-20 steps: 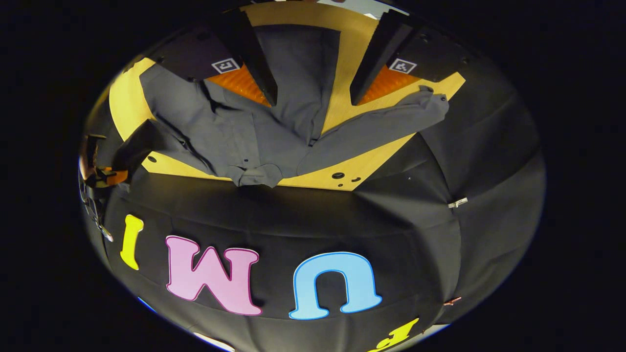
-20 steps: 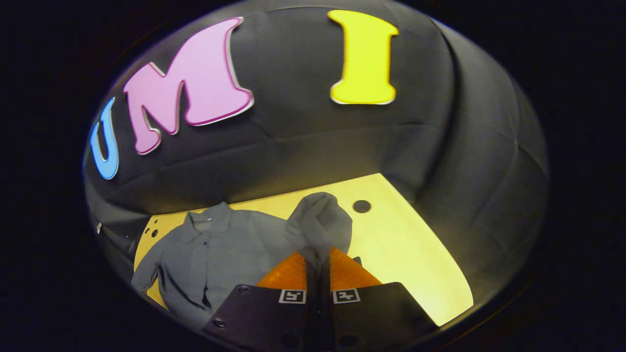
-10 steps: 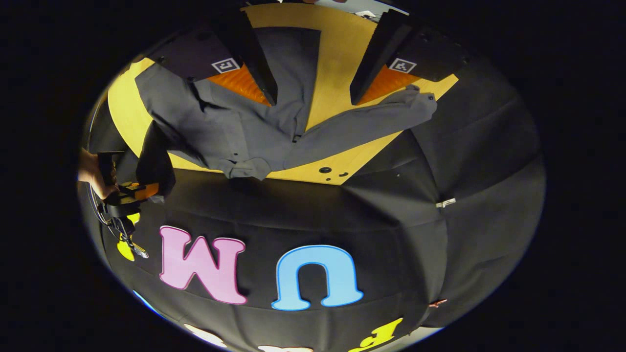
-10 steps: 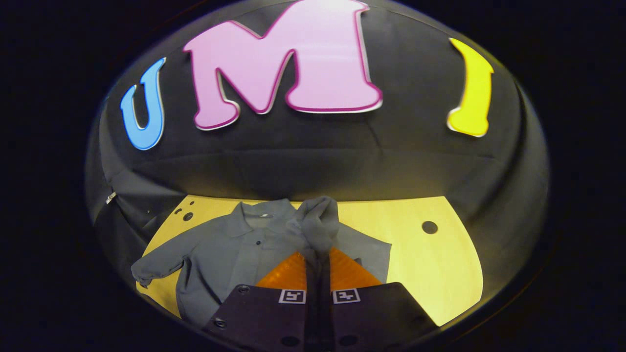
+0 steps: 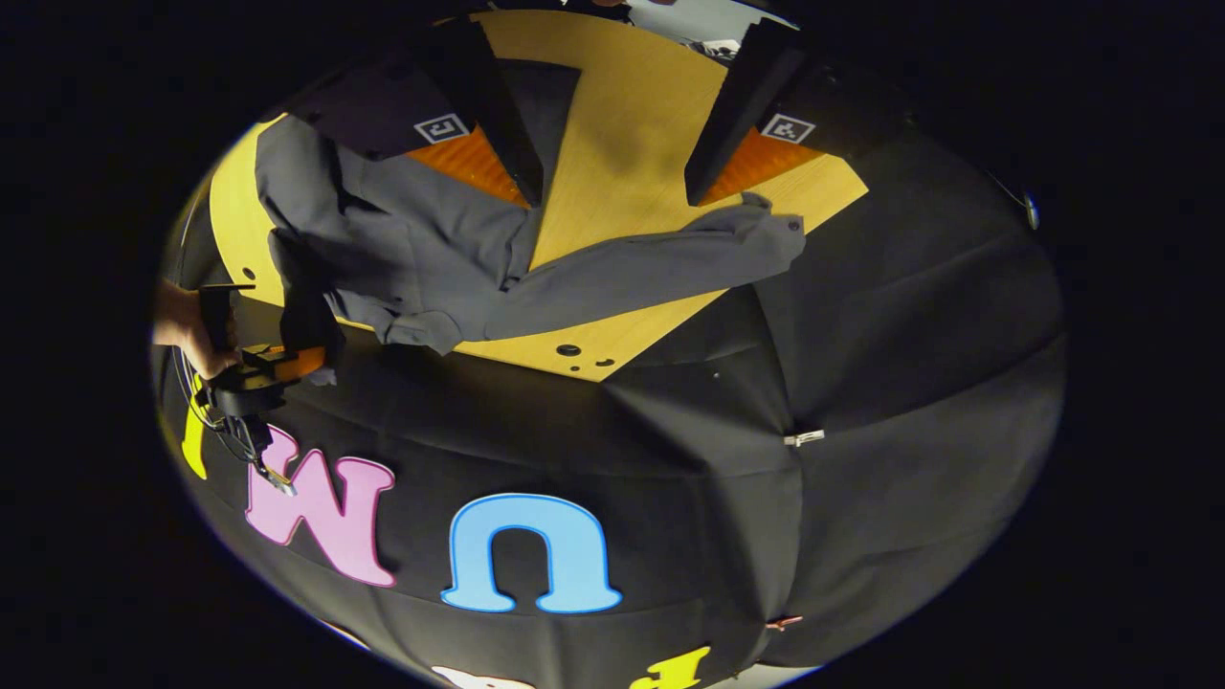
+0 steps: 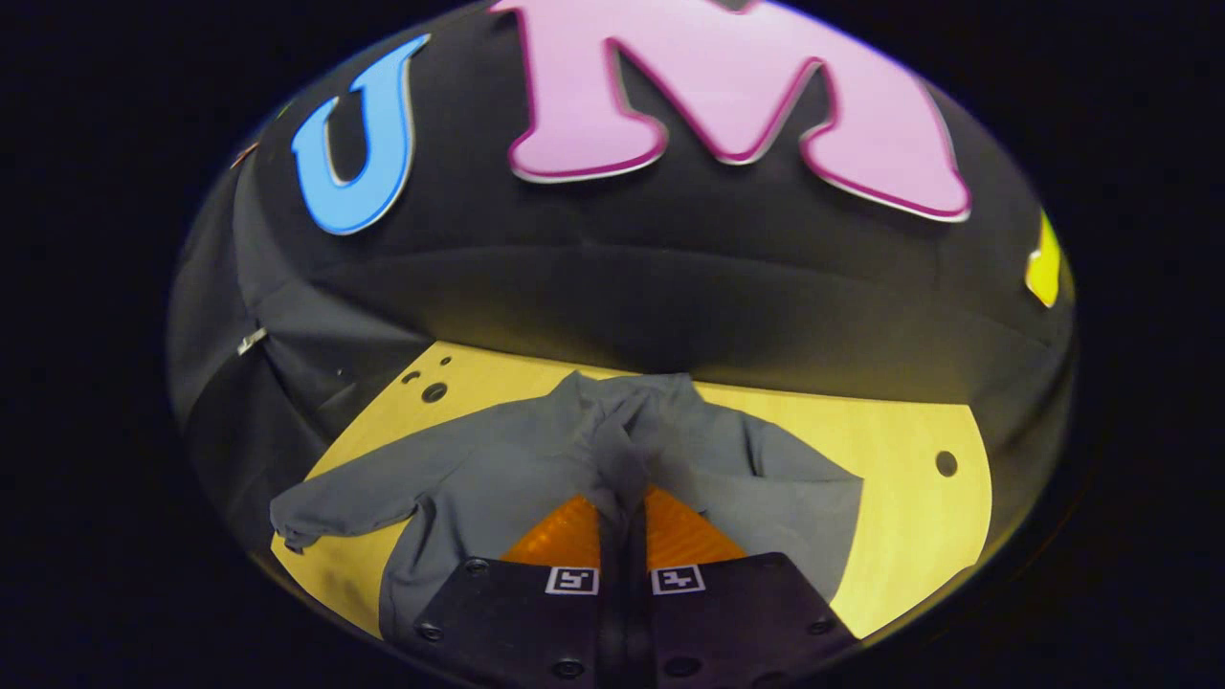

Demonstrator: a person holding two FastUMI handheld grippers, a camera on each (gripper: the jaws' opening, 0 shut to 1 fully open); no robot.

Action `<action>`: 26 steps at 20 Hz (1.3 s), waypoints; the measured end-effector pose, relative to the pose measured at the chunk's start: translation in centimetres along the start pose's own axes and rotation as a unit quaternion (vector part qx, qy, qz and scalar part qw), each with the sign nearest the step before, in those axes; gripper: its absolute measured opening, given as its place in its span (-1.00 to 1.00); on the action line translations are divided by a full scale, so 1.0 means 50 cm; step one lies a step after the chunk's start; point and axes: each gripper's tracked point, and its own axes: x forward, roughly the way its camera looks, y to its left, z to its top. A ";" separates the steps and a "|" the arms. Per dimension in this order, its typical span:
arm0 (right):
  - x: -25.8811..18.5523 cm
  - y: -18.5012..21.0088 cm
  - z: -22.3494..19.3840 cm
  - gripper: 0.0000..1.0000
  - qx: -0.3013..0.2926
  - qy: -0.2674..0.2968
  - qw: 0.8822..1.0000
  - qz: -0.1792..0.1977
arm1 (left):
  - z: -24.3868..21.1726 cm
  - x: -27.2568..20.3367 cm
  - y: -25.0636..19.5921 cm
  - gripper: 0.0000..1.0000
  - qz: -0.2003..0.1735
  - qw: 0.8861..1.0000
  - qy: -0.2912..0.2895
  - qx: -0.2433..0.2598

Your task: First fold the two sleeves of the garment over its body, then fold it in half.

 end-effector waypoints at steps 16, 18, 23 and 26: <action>0.064 0.132 -0.087 -0.80 -0.078 0.071 0.993 0.060 | -0.049 0.065 0.110 0.92 0.042 0.995 0.002 -0.092; 0.057 0.131 -0.087 -0.48 -0.080 0.070 0.992 0.060 | -0.060 0.074 0.128 0.92 0.051 0.994 0.007 -0.097; 0.030 0.136 -0.090 0.71 -0.074 0.061 0.993 0.066 | -0.051 0.083 0.180 0.92 0.073 0.993 0.006 -0.095; 0.010 0.126 -0.090 0.89 -0.072 0.057 0.994 0.059 | -0.040 0.090 0.204 0.93 0.080 0.992 0.007 -0.101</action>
